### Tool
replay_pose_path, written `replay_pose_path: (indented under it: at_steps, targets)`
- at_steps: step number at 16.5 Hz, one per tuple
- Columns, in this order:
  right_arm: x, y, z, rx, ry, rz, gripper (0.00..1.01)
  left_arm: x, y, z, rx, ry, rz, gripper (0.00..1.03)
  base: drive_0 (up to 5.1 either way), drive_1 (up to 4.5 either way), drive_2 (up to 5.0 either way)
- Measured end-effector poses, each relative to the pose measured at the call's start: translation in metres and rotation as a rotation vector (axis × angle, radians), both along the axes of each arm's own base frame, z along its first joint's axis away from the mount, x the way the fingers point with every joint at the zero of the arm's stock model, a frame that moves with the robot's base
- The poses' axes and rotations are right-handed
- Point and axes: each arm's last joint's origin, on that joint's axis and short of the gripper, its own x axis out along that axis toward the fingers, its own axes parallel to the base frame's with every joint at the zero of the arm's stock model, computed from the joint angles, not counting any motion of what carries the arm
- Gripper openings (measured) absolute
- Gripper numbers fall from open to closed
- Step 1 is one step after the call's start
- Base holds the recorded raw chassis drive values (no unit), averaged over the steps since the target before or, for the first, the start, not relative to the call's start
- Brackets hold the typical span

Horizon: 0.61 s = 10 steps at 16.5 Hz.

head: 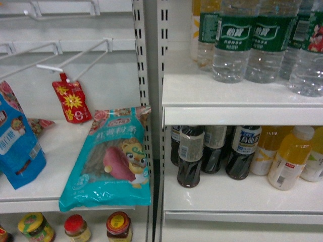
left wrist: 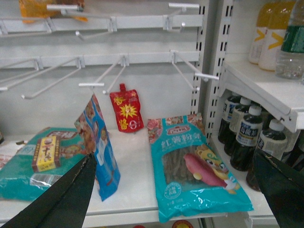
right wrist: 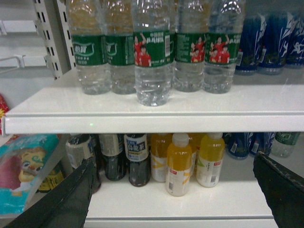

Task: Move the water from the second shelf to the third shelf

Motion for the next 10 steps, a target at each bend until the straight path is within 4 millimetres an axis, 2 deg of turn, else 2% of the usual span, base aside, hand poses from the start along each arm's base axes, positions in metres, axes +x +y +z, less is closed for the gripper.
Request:
replay_pose_path:
  at_steps: [10]
  targets:
    - [0.0, 0.0, 0.0, -0.004, 0.0, 0.0, 0.98, 0.0, 0.0, 0.0001, 0.0, -0.001, 0.0, 0.98, 0.0, 0.0, 0.0]
